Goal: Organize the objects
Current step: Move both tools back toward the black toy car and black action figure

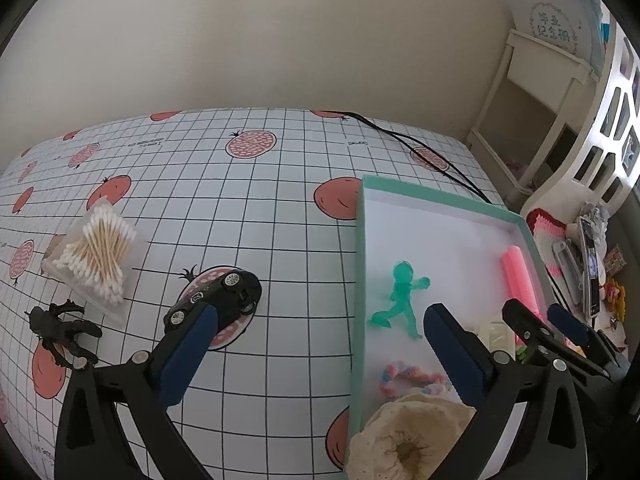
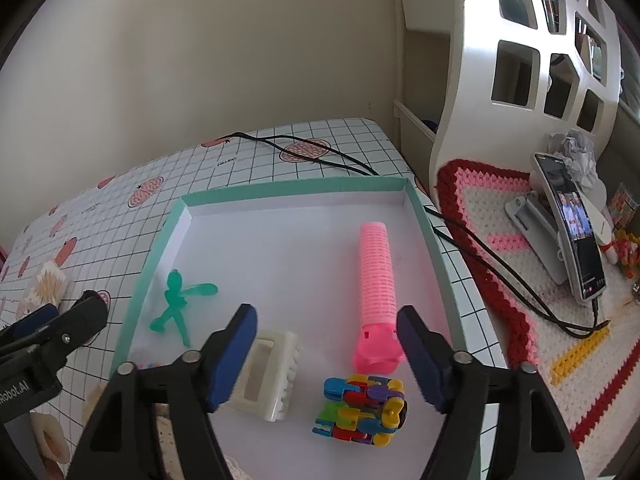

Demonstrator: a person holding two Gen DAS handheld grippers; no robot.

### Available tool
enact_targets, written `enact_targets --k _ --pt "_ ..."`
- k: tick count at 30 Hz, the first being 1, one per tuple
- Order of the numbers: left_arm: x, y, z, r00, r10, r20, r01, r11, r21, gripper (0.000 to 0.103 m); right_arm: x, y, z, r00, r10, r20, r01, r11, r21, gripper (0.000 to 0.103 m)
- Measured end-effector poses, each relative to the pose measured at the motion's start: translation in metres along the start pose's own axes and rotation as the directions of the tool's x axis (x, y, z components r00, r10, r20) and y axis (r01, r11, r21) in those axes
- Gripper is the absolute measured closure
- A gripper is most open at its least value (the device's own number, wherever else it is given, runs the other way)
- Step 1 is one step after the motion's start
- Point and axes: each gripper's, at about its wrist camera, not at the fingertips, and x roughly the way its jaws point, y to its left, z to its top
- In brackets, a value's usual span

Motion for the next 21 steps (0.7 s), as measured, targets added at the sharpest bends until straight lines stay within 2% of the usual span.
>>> enact_targets --k 2,7,13,21 --pt "-0.001 0.002 -0.001 1.000 0.006 0.001 -0.006 1.000 -0.001 0.000 0.000 -0.001 0.000 1.000 0.008 0.001 -0.008 1.000 0.010 0.016" --pt "-0.004 0.006 -0.002 1.000 0.006 0.015 -0.005 1.000 -0.015 0.000 -0.001 -0.002 -0.001 1.000 0.011 0.002 -0.011 1.000 0.012 0.006" --pt "-0.004 0.008 -0.001 1.000 0.002 0.017 -0.002 1.000 -0.018 0.000 0.000 -0.001 -0.003 1.000 0.013 0.001 -0.013 1.000 0.002 0.000" --pt "-0.009 0.017 0.001 1.000 -0.008 0.028 0.009 0.999 -0.042 0.000 0.001 0.004 -0.003 1.000 0.005 0.002 -0.005 1.000 -0.011 0.000"
